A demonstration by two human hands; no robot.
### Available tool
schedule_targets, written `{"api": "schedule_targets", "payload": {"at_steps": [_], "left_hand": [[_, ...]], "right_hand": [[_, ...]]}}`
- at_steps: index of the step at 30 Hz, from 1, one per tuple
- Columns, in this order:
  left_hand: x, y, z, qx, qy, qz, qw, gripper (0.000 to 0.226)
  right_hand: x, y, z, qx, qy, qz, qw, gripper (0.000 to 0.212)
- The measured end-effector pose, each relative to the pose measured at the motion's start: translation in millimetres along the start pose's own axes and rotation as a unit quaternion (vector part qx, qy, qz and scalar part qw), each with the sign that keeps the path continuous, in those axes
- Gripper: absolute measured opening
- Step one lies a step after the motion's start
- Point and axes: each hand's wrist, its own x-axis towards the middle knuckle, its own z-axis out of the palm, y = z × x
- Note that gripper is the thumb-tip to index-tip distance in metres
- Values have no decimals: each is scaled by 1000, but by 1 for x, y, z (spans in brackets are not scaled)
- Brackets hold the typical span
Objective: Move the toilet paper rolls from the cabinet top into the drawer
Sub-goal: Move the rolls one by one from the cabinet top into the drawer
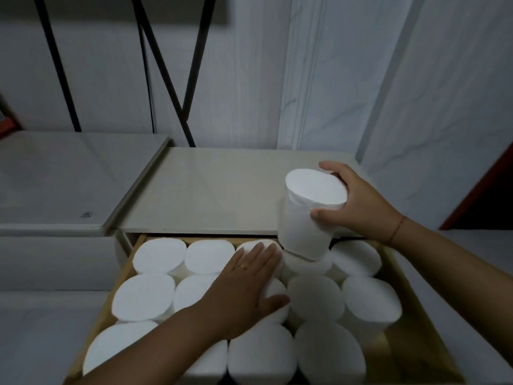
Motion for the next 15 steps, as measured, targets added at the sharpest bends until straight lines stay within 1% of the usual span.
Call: {"api": "schedule_targets", "payload": {"at_steps": [4,8,10,15], "left_hand": [[-8,16,12,-27,-45,20,998,80],[-21,27,20,-4,-73,31,997,81],[-25,30,22,8,-76,30,997,78],[-27,33,22,34,-74,24,996,80]], "right_hand": [[-46,10,-25,-26,-14,9,1000,87],[-88,22,-45,-30,-50,14,998,78],[-105,28,-54,-16,-76,15,997,75],[-136,37,-73,5,-127,9,992,80]]}}
